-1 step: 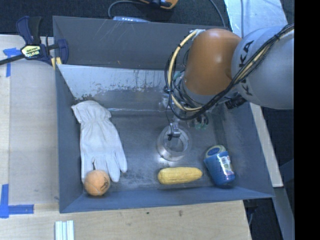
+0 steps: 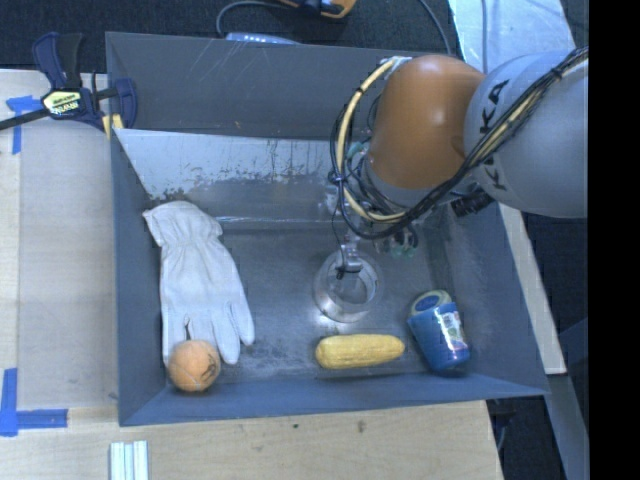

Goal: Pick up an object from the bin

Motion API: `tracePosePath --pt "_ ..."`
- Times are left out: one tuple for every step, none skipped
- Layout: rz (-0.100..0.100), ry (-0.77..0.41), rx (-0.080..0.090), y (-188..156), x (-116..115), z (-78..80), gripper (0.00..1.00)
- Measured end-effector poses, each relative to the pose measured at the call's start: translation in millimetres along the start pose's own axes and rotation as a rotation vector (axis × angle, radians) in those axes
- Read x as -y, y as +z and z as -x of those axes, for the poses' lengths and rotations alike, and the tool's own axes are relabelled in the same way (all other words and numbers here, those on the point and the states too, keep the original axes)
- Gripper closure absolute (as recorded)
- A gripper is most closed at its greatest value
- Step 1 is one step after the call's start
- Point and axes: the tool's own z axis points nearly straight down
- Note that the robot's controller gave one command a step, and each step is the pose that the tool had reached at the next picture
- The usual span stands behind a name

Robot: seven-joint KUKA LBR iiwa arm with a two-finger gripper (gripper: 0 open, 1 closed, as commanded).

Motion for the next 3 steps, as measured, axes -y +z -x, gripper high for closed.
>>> tracePosePath --pt "0.000 -0.053 0.002 -4 12 -30.8 0.00" --pt "0.000 -0.068 0.001 -3 17 -39.6 0.00" --pt "0.000 -0.112 -0.002 -5 42 -15.3 0.00"
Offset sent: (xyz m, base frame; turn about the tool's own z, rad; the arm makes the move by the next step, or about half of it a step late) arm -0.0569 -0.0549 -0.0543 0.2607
